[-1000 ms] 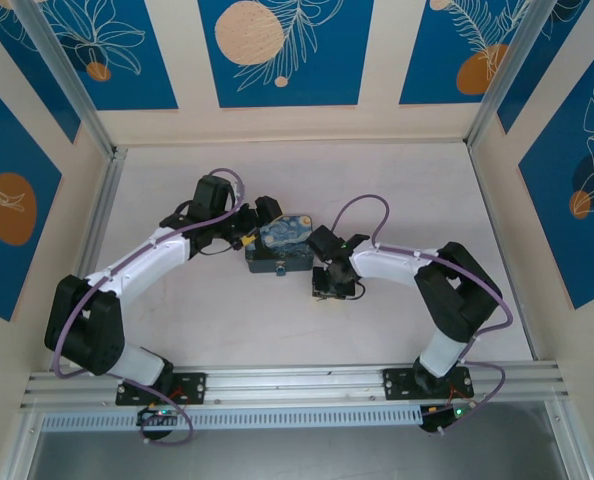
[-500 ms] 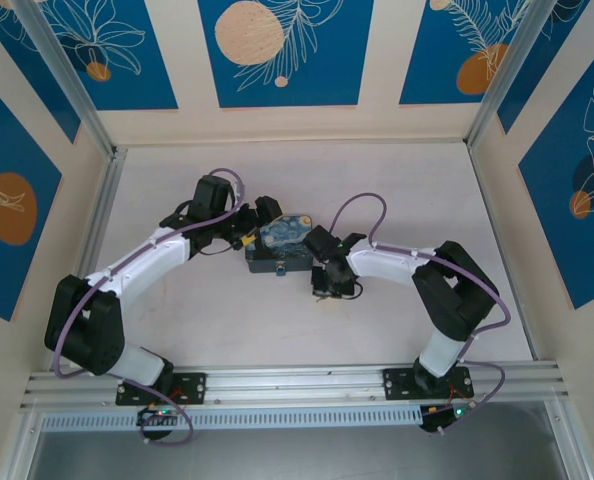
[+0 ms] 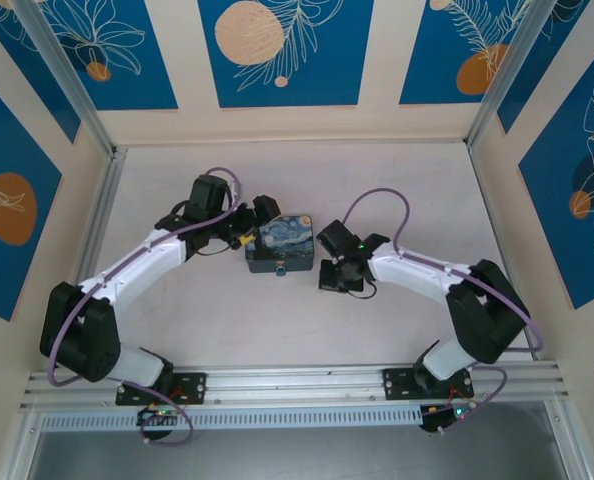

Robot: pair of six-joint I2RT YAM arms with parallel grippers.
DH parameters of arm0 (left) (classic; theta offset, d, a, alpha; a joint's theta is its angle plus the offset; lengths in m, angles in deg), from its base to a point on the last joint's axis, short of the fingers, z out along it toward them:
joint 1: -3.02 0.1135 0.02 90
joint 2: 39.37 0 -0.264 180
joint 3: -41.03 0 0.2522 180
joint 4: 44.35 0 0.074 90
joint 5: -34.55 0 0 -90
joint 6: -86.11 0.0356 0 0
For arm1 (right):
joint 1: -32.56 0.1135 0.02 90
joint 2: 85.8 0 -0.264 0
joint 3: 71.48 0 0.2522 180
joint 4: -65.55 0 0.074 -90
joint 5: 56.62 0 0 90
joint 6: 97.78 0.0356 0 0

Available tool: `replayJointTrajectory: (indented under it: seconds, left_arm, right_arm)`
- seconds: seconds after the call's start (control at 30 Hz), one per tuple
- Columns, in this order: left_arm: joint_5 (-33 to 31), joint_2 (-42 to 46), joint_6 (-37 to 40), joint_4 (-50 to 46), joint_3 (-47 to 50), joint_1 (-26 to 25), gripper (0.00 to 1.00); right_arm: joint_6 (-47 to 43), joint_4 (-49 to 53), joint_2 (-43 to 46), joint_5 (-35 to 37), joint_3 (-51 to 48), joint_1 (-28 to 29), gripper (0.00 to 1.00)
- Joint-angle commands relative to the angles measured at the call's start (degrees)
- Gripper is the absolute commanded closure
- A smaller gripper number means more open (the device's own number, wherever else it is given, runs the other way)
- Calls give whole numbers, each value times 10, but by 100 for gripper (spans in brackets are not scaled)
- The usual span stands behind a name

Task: Unlock a padlock with a key

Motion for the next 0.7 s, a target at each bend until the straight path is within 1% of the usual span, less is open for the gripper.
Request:
replayJointTrajectory:
  seconds: [0.0, 0.17, 0.27, 0.33, 0.43, 0.5, 0.57, 0.63, 0.67]
  left_arm:
    - [13, 21, 1, -4, 6, 4, 0]
    - [31, 39, -54, 65, 43, -8, 0]
    - [35, 38, -78, 122, 62, -23, 2]
    - [39, 29, -77, 143, 61, -33, 5]
    - [48, 15, -77, 182, 63, -42, 12]
    - [58, 7, -75, 211, 63, -43, 22]
    - [63, 1, -72, 229, 62, -43, 28]
    - [68, -3, -68, 247, 60, -43, 36]
    - [69, -4, -68, 256, 60, -43, 37]
  right_arm:
    - [17, -10, 42, -34, -15, -10, 100]
    - [52, -27, 91, -70, 0, -32, 100]
    - [73, -40, 97, -92, 36, -51, 100]
    - [88, -45, 90, -106, 67, -64, 100]
    - [111, -53, 64, -133, 113, -88, 100]
    - [129, -59, 43, -152, 138, -102, 100]
    - [150, -75, 26, -170, 149, -113, 100]
    - [168, -89, 12, -183, 156, -123, 100]
    - [180, -99, 5, -189, 156, -126, 100]
